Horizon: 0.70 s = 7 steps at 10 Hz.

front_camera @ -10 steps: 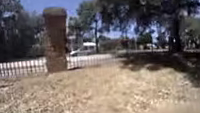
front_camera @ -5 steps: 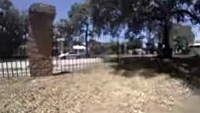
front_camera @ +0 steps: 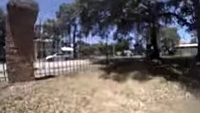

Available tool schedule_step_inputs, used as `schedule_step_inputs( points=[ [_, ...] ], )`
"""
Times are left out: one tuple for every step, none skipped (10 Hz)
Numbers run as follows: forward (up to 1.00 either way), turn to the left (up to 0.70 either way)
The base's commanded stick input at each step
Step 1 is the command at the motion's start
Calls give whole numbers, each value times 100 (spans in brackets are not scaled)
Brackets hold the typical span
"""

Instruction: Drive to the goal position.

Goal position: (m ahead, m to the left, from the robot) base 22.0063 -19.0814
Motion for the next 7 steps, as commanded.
schedule_step_inputs(
  points=[
    [70, -35],
    [70, -35],
    [70, -35],
    [70, -35],
    [70, -35],
    [70, -35],
    [70, -35]
  ],
)
